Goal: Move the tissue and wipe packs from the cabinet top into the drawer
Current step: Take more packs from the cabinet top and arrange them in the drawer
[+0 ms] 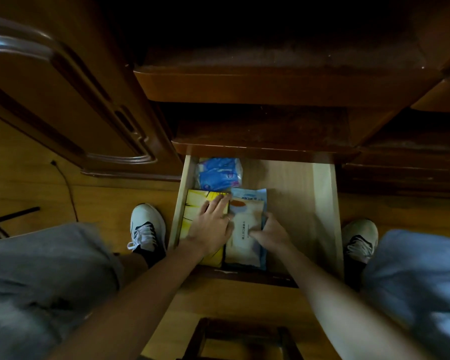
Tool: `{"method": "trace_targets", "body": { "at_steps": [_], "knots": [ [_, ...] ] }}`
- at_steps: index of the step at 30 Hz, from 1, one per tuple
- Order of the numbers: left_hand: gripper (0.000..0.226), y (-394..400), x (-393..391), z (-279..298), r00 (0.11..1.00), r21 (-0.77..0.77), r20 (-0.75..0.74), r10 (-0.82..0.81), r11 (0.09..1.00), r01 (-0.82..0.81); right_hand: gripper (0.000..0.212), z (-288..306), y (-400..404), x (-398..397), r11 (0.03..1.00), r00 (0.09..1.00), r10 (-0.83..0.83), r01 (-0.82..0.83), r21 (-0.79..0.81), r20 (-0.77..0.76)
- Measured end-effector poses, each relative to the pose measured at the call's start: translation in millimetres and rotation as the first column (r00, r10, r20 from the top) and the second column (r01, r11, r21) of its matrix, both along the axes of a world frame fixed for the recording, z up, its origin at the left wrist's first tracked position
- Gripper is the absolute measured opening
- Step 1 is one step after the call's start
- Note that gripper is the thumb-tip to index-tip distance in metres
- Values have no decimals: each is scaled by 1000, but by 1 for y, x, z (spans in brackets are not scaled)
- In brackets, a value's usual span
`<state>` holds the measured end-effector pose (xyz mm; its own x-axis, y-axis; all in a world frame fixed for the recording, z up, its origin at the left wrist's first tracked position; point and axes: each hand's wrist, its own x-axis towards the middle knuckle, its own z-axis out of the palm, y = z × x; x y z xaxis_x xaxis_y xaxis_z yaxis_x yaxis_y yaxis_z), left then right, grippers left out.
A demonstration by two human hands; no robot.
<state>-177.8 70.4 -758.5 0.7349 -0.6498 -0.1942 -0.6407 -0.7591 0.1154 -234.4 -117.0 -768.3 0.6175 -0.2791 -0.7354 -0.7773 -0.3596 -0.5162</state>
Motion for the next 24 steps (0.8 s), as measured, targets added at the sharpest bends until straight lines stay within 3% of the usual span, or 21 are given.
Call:
{"method": "trace_targets", "body": {
  "at_steps": [3, 5, 9, 11, 15, 17, 20, 22, 24],
  "knots": [
    [41, 3, -1, 0, 1000, 15, 6, -10, 1000, 10, 71, 4, -4, 7, 996, 996, 85, -85, 10, -26],
    [41, 3, -2, 3, 1000, 29, -14, -7, 1000, 7, 59, 9, -7, 8, 985, 983, 173, -174, -8, -64],
    [43, -8, 19, 35, 966, 113, -259, -12, 993, 43, 29, 30, -8, 12, 970, 964, 240, -235, 58, -116],
    [46, -19, 36, 70, 960, 110, -279, -21, 993, 54, 24, 57, -10, 21, 976, 976, 212, -210, 53, -44],
    [44, -31, 62, 171, 995, -62, -98, -4, 998, -3, 21, 154, -28, 43, 974, 944, 224, -211, -79, 244],
    [37, -29, 66, 234, 997, -205, 77, 17, 979, -1, 22, 220, -44, 51, 980, 863, 197, -156, -124, 465],
    [27, -25, 69, 328, 934, -418, 348, 84, 906, 74, 18, 330, -70, 50, 966, 622, 223, -39, -254, 750],
    [23, -25, 71, 384, 873, -535, 462, 153, 834, 137, 17, 395, -83, 49, 947, 464, 256, 58, -317, 848],
    [21, -31, 76, 429, 825, -607, 521, 217, 774, 180, 14, 444, -97, 57, 886, 369, 338, 185, -424, 866]
  ]
}}
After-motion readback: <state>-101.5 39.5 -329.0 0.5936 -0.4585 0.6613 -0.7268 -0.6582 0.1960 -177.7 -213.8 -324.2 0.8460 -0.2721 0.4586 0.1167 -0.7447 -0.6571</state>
